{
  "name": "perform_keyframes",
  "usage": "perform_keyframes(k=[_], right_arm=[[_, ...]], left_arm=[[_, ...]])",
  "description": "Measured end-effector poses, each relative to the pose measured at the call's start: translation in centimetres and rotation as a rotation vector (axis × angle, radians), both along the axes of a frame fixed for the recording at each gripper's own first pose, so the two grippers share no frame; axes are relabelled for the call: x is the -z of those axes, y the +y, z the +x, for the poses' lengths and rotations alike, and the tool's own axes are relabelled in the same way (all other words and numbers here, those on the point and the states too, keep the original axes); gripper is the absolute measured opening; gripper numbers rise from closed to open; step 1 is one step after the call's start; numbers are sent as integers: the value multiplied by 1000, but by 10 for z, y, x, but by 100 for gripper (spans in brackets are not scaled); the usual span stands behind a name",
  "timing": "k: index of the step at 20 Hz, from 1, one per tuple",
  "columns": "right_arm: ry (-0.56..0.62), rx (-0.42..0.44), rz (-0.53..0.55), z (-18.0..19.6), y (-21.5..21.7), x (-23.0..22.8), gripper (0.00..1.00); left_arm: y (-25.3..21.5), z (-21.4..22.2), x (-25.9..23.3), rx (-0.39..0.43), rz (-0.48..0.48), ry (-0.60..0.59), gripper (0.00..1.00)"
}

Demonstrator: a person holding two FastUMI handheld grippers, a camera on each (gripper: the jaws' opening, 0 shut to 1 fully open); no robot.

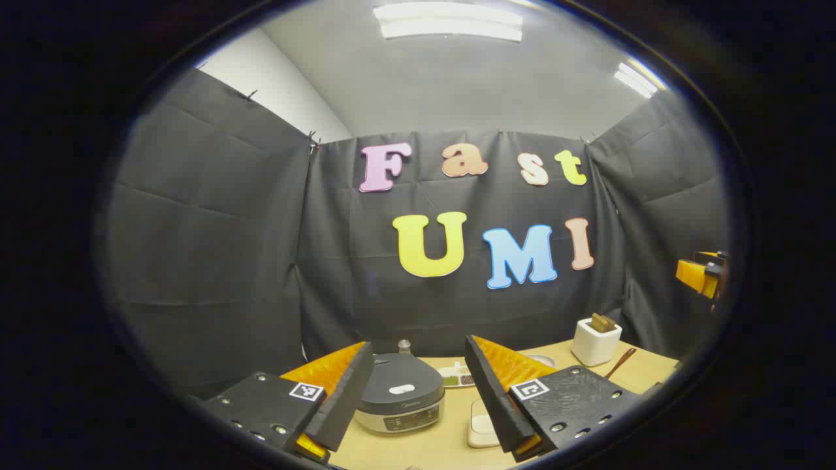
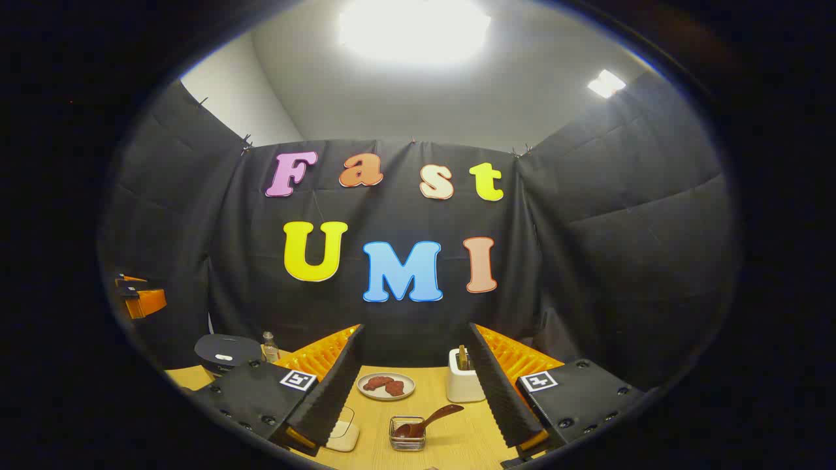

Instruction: Close the left gripper, press the button to open the rice cooker; take a wooden spoon from the chopstick holder with the right hand, scoop a spoonful of rice and pour it into the rice cooker, then put the wooden spoon back into the chopstick holder.

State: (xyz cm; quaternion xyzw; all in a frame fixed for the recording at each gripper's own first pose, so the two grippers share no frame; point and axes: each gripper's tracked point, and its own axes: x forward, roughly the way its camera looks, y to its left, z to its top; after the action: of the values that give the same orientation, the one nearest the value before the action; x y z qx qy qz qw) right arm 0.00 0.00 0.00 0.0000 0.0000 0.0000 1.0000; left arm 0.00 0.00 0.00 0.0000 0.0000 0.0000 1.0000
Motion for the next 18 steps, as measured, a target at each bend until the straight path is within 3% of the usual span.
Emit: perform_keyframes(k=[18], right_arm=[[-10,28,-6,4,-8,-5,97]], left_arm=[[4,-1,-2,-4,-1,-7,88]])
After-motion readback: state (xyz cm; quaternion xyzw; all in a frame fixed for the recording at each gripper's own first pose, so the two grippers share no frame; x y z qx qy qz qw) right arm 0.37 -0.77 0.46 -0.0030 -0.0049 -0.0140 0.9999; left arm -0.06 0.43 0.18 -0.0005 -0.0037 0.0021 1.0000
